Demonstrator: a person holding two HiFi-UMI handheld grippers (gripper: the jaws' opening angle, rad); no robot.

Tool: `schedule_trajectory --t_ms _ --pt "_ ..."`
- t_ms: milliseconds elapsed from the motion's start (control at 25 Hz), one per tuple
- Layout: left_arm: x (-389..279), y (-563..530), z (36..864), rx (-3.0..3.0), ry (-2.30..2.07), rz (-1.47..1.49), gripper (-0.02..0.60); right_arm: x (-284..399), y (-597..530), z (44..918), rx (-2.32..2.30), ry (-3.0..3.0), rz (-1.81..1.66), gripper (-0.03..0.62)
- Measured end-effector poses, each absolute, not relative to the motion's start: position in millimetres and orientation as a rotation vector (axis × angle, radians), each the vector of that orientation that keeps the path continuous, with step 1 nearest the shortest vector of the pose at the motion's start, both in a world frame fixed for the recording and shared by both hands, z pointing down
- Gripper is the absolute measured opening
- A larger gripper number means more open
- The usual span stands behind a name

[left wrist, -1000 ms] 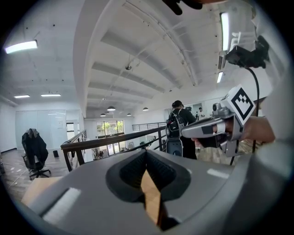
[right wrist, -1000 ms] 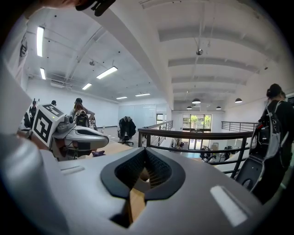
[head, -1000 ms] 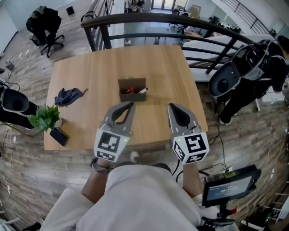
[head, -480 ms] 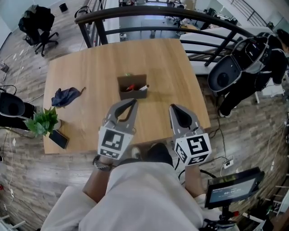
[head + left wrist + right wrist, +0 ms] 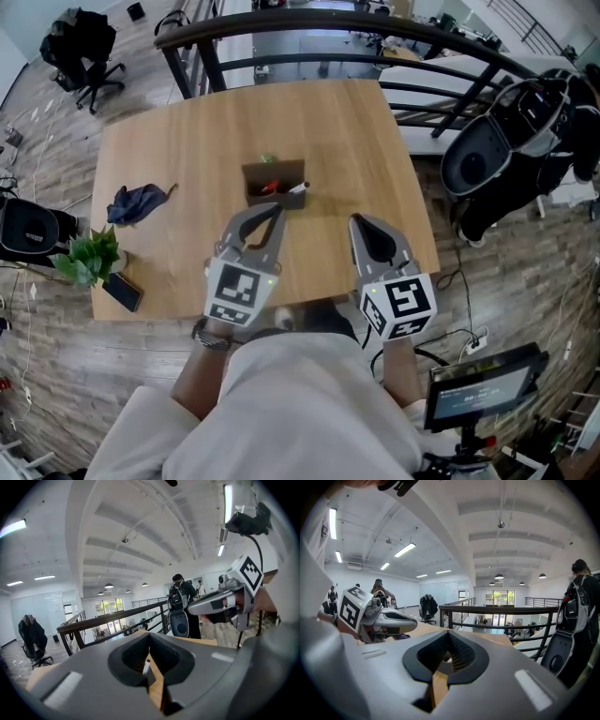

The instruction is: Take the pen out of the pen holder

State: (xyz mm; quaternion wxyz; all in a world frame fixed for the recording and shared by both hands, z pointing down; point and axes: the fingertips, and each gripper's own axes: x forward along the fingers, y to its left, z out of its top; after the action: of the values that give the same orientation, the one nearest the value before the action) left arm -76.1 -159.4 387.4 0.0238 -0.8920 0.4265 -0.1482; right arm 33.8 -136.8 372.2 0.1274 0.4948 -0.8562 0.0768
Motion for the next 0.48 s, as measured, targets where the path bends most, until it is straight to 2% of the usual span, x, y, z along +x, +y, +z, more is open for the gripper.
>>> schedule_trajectory --t_ms 480 --pt "-62.6 -189.8 404.2 -2.761 1.307 -0.538 0.011 37.7 -160.1 401.0 1.4 -2.476 0.315 0.003"
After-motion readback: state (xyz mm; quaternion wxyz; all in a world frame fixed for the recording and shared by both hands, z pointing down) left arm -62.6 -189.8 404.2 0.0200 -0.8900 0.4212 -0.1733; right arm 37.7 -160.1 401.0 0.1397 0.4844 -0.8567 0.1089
